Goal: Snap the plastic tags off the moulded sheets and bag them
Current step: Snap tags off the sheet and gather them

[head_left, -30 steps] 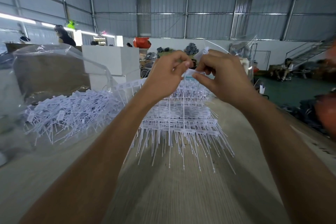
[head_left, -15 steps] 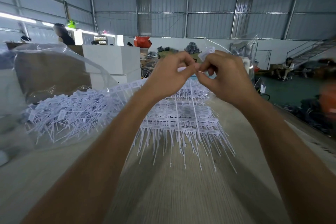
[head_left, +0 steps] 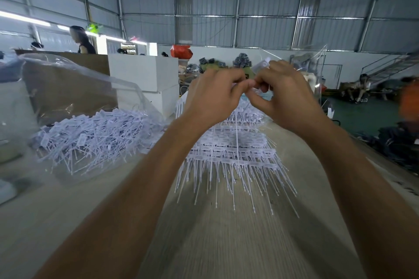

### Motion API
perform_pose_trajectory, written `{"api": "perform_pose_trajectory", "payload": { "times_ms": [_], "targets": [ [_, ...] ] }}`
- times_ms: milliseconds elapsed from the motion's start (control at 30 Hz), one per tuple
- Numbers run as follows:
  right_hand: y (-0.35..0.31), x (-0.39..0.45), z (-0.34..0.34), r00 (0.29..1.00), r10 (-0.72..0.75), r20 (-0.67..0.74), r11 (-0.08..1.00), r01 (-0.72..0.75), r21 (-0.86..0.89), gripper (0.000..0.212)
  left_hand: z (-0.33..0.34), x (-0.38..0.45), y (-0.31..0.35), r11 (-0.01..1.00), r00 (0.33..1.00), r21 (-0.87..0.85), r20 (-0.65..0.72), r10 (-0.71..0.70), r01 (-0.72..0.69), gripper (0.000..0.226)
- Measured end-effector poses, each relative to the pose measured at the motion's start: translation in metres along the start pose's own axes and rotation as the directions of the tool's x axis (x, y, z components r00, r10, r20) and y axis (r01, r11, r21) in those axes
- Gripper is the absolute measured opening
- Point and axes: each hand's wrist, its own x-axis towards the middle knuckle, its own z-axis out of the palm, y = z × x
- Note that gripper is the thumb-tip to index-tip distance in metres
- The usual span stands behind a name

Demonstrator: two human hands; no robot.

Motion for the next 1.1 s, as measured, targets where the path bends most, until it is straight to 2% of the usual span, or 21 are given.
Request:
{"api": "perform_pose_trajectory", "payload": {
  "times_ms": [167, 267, 367, 533, 667, 800, 867, 1000, 1100],
  "targets": [
    [0.0, 0.001, -0.003, 1.0, -0.02, -0.005, 1.0, 0.02, 0.016, 0.029, 0.001, -0.001, 0.001, 0.999, 0.998, -0.028, -0.054, 0.023, -0.025, 0.024],
    [0.0, 0.002, -0.007, 1.0, -0.025, 0.011, 1.0, 0.025, -0.01, 0.028, 0.004, -0.001, -0.002, 1.0, 0.996, -0.01, -0.084, -0.011, 0.01, 0.035],
    [-0.002, 0.006, -0.01, 1.0, -0.011, -0.011, 1.0, 0.011, 0.01, 0.021, 0.002, -0.002, -0.006, 0.992, 0.991, -0.124, -0.132, -0.012, -0.004, 0.033],
    [-0.004, 0.007, -0.016, 0.995, 0.102, 0.0, 0.981, -0.101, 0.169, 0.013, 0.003, -0.001, -0.003, 0.969, 0.992, -0.228, -0.095, 0.08, -0.1, 0.029],
    [-0.006, 0.006, -0.017, 0.973, 0.231, 0.005, 0.928, -0.222, 0.299, 0.019, 0.003, 0.001, -0.002, 0.914, 0.991, -0.399, -0.133, 0.015, -0.068, 0.024],
    [-0.008, 0.007, -0.017, 0.948, 0.317, -0.035, 0.87, -0.276, 0.408, 0.026, 0.0, 0.004, -0.004, 0.864, 0.983, -0.499, -0.181, -0.034, -0.062, 0.026],
    [-0.007, 0.006, -0.016, 0.94, 0.341, 0.018, 0.812, -0.304, 0.499, 0.027, -0.002, 0.005, -0.001, 0.843, 0.982, -0.535, -0.181, -0.047, -0.059, 0.023],
    [-0.007, 0.003, -0.007, 0.917, 0.316, 0.242, 0.728, -0.398, 0.558, 0.021, -0.003, 0.004, 0.002, 0.838, 0.988, -0.543, -0.151, -0.038, -0.051, 0.027],
    [-0.009, 0.0, 0.002, 0.899, 0.325, 0.293, 0.629, -0.437, 0.643, 0.022, -0.002, 0.002, 0.001, 0.875, 0.989, -0.481, -0.147, -0.011, -0.062, 0.019]
  ]
}}
